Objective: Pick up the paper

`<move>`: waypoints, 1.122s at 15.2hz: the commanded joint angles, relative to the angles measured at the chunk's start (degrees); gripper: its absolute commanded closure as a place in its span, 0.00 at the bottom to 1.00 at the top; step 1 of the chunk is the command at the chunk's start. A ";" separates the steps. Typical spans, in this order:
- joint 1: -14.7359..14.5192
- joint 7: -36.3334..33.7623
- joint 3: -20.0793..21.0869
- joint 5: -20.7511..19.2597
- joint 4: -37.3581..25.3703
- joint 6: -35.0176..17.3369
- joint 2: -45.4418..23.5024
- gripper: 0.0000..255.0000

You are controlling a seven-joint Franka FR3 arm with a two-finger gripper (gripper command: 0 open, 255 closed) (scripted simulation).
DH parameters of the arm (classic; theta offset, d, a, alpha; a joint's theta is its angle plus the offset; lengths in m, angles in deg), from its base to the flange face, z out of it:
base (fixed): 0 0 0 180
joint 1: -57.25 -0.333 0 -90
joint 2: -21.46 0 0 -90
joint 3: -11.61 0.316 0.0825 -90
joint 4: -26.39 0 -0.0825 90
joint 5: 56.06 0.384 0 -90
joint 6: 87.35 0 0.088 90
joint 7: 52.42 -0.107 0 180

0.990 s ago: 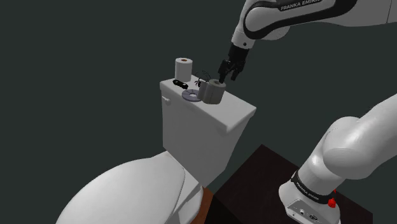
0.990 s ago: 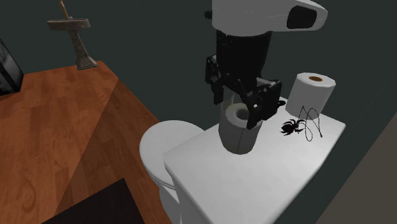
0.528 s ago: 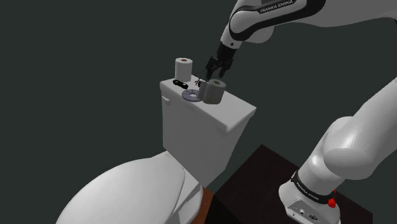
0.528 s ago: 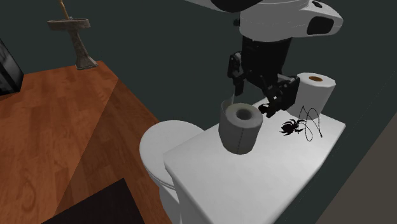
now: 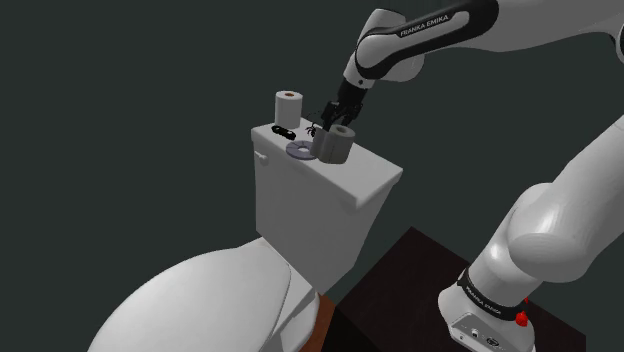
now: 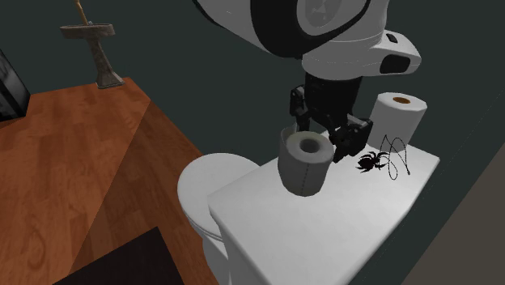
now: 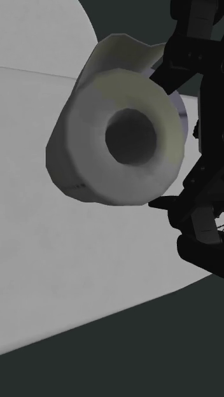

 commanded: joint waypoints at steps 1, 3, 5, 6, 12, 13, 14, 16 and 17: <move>-0.01 0.02 0.00 0.02 0.11 -0.15 -0.07 1.00; -0.01 0.00 0.01 0.00 0.14 -0.13 -0.02 1.00; -0.03 -0.05 0.03 0.00 0.11 -0.13 -0.06 1.00; -0.01 -0.02 0.02 -0.01 0.14 -0.11 -0.01 1.00; 0.06 -0.38 0.03 -0.32 -1.41 2.11 0.69 1.00; 0.08 -0.51 0.04 -0.43 -1.95 2.88 0.92 1.00; 0.10 -0.64 0.05 -0.53 -2.50 3.64 1.15 1.00; 0.13 -0.88 0.08 -0.72 -3.63 5.17 1.56 1.00; 0.14 -1.00 0.09 -0.80 -4.22 5.94 1.74 1.00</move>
